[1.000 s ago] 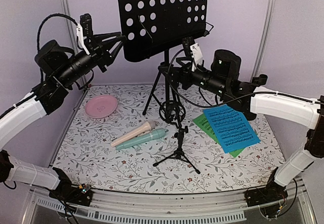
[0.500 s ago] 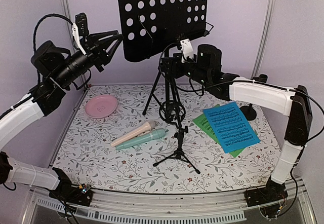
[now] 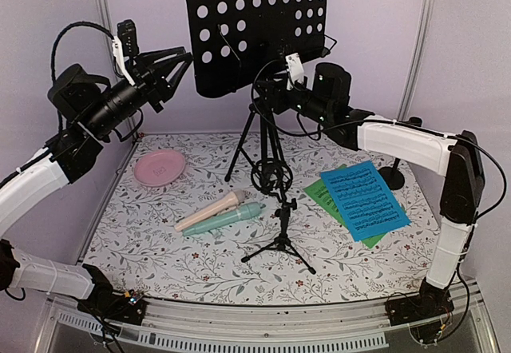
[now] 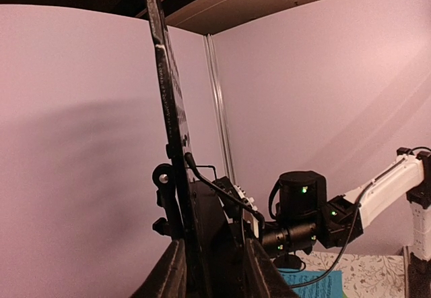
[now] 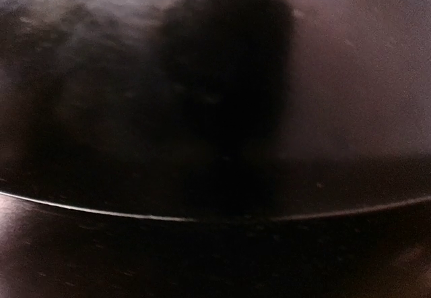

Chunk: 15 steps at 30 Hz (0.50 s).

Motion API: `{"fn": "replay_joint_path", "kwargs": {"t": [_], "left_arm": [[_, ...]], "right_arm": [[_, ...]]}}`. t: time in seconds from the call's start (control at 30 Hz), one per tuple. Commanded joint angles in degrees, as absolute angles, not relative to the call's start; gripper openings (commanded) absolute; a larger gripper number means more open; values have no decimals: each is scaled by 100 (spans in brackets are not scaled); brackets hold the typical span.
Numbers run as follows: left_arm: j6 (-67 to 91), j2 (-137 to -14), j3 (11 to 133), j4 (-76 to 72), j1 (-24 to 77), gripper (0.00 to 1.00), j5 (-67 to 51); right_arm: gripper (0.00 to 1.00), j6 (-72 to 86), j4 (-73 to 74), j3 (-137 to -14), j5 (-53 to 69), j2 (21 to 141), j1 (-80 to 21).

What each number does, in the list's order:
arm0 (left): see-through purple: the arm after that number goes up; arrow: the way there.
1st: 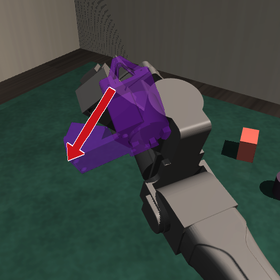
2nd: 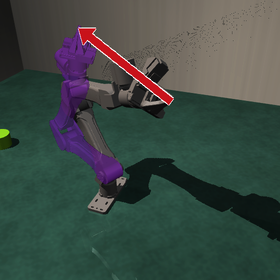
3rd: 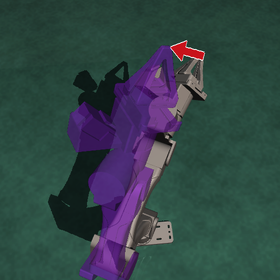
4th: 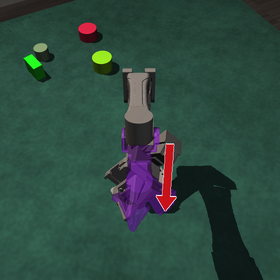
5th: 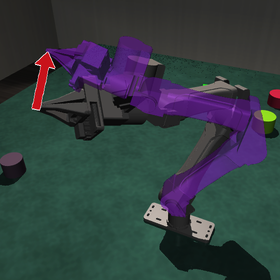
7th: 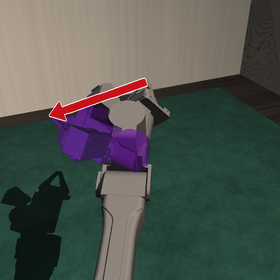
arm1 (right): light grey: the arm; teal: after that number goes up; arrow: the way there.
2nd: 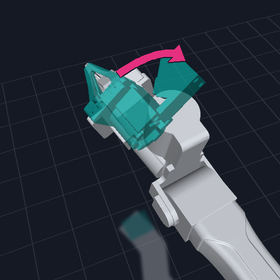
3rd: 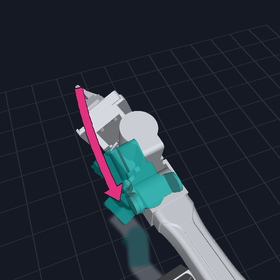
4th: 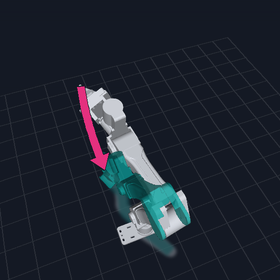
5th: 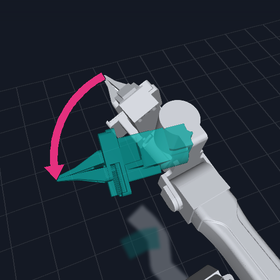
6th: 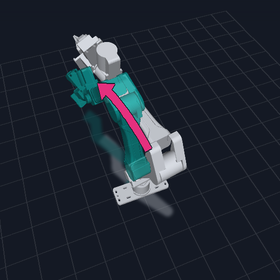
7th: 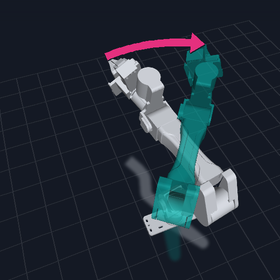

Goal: Pack up the instrument practice props

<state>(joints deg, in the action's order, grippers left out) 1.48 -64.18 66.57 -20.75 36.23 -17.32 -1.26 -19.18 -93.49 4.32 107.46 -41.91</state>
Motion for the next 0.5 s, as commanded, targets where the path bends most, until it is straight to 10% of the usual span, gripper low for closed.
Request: {"fn": "replay_joint_path", "kwargs": {"t": [0.0,0.47], "left_arm": [[77,-6341,6579,-2174,3639,32,-1699],[53,-6329,6570,-2176,3639,32,-1670]], "right_arm": [[51,-41,-2283,-9562,872,10893,-4157],[47,-31,-2916,-9545,779,11103,-4127]]}}
